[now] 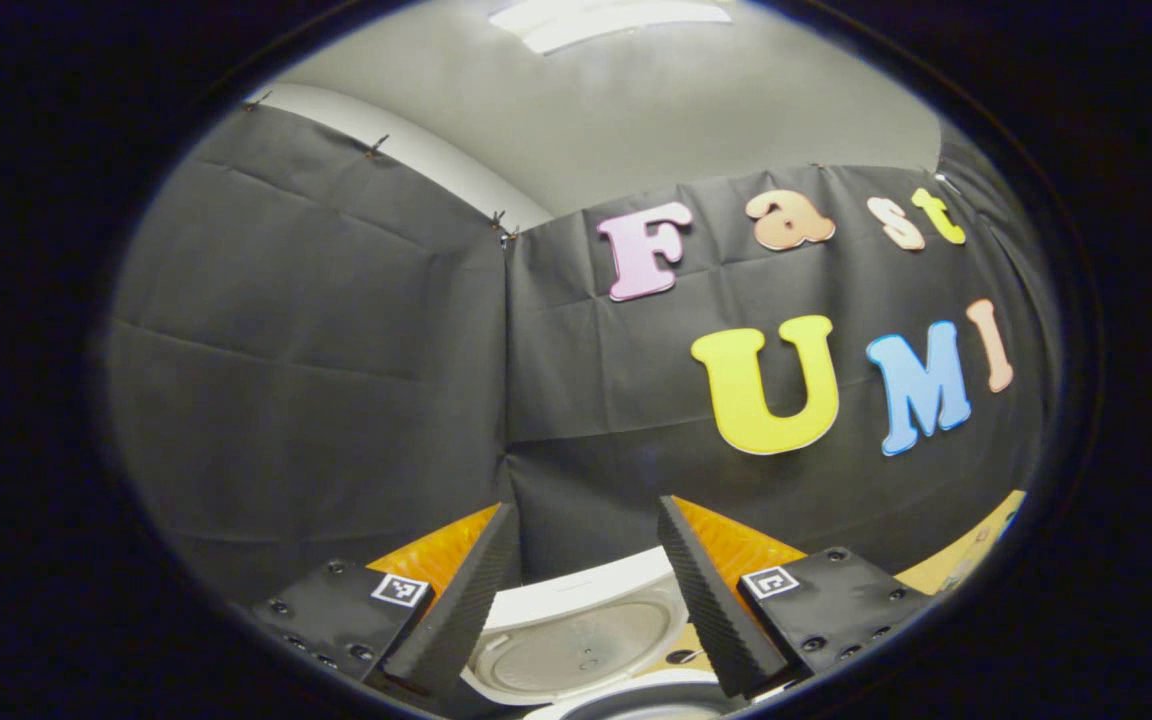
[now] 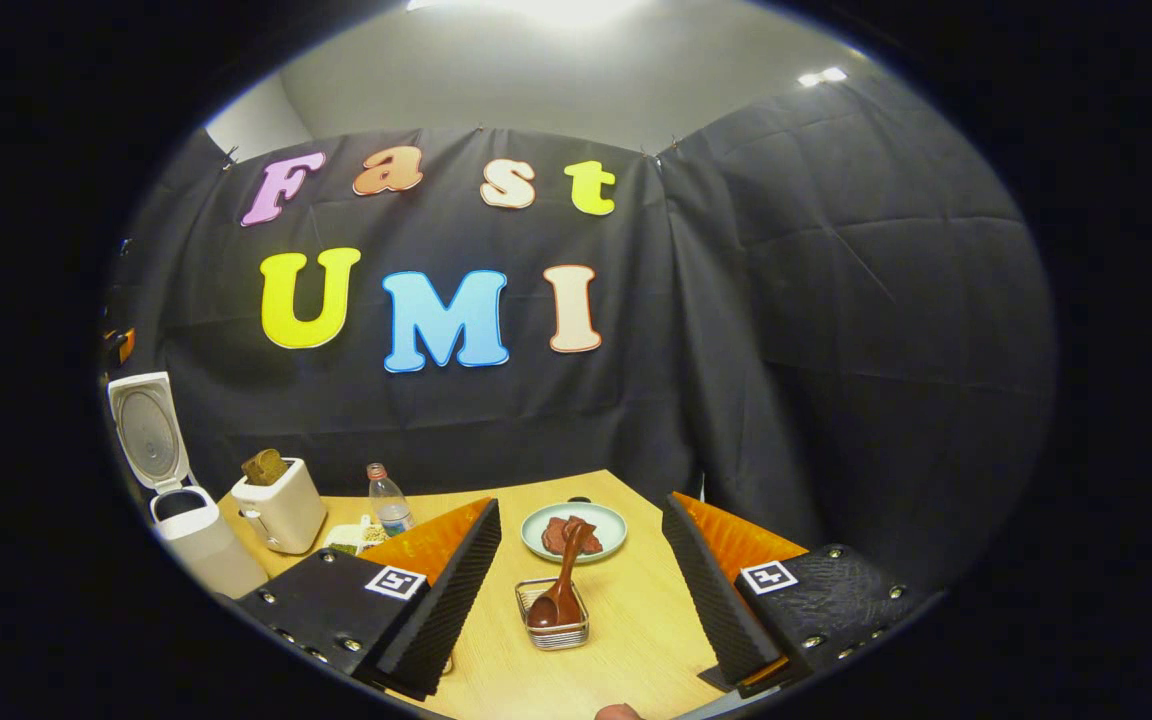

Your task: Close the left gripper, press the button to open the rice cooker; take a wooden spoon from the chopstick holder with the right hand, scoop a spoonful of rice and pour it into the rice cooker, then put the wooden spoon back into the chopstick holder.

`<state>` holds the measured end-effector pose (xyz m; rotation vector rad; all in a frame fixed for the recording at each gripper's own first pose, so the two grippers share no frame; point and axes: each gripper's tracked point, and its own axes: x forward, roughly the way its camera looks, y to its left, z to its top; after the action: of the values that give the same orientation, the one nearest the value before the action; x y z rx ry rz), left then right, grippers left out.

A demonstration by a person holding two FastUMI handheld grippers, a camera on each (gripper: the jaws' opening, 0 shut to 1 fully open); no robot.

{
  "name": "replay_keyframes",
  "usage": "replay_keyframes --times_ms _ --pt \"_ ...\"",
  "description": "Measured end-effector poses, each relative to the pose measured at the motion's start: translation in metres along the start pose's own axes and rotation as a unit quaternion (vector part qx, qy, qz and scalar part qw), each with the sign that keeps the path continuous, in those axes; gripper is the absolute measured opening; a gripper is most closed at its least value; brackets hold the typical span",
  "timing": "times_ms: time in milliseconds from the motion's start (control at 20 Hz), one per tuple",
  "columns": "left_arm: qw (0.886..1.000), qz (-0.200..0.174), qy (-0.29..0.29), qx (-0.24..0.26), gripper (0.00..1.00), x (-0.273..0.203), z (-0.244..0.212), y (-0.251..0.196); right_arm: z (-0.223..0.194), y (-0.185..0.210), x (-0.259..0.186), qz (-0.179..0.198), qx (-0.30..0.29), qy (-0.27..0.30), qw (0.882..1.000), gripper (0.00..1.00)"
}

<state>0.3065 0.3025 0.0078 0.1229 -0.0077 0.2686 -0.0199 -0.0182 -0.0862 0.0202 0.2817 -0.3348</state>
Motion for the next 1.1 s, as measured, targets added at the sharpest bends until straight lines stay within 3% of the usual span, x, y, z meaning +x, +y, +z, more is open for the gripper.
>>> replay_keyframes --times_ms 450,550,800,1100 --pt "0.994 0.021 0.110 0.009 0.98 0.083 -0.076 0.009 -0.007 -0.012 -0.001 -0.010 -0.006 0.014 1.000 0.99" --pt "0.990 0.023 0.140 0.016 0.98 0.083 -0.092 0.006 -0.001 -0.011 0.001 -0.003 -0.009 0.007 1.000 0.99" --pt "0.989 0.033 0.137 -0.036 0.98 0.077 -0.090 0.004 0.013 -0.014 0.008 0.019 -0.026 -0.007 0.999 0.99" --pt "0.985 0.031 0.159 -0.051 0.98 0.074 -0.092 0.002 0.037 -0.022 0.016 0.054 -0.034 -0.034 0.997 0.98"
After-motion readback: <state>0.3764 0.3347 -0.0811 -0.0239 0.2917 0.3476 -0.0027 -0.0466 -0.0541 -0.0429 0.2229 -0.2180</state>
